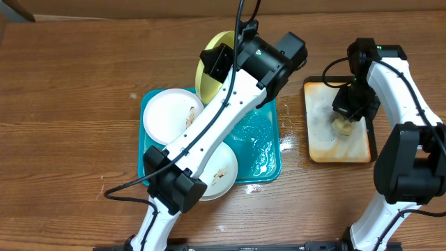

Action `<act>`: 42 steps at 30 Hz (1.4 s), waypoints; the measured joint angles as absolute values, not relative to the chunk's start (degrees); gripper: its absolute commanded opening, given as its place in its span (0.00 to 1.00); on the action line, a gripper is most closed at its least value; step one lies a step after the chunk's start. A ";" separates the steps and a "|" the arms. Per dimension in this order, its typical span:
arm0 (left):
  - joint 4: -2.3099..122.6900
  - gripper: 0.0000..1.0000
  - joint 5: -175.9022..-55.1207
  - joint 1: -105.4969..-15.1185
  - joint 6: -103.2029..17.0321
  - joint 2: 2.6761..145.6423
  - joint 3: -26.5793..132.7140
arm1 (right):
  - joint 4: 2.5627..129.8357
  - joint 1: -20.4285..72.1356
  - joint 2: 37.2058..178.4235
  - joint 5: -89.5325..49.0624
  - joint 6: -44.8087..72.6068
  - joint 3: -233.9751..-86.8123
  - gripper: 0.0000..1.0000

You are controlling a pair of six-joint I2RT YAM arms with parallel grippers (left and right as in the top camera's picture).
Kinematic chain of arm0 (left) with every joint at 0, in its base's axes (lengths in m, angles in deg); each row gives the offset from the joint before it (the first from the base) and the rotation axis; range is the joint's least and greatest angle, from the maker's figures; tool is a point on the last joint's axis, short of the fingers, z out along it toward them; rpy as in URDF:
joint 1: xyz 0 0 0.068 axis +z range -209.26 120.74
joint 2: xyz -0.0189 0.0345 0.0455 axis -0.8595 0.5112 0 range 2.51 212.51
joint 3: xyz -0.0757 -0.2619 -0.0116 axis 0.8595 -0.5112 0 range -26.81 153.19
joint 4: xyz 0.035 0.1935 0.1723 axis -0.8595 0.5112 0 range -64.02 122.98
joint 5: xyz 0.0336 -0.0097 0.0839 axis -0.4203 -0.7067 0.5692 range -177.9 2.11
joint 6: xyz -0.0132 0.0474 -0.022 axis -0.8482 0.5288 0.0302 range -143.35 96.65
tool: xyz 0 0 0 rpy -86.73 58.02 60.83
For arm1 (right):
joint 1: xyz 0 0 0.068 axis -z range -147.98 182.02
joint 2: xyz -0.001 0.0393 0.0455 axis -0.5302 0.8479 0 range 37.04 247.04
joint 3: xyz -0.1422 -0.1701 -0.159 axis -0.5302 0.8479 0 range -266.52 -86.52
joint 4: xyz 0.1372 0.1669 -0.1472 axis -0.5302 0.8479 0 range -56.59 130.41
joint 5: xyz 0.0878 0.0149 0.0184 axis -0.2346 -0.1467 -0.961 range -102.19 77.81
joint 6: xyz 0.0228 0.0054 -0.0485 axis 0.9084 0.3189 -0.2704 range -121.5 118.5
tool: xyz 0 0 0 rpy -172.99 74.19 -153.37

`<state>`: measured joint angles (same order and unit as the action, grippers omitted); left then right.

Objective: Clean dirty plates on tray and stack at the side
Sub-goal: 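Carry the yellow plate left and set it on the table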

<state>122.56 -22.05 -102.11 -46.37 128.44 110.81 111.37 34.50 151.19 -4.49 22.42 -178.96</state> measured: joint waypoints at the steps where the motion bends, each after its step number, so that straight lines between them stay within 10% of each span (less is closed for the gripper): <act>1: 122.67 0.04 -22.09 -102.39 -46.37 128.44 110.81 | 111.34 34.50 151.19 -4.53 22.36 -178.96 0.04; 19: 122.67 0.05 -44.08 -98.42 -50.37 128.44 110.81 | 111.26 34.50 151.19 -4.81 21.37 -178.96 0.04; 42: 115.43 0.05 -90.70 -46.96 -41.68 128.42 110.81 | 111.43 34.50 151.19 -6.89 18.84 -178.96 0.04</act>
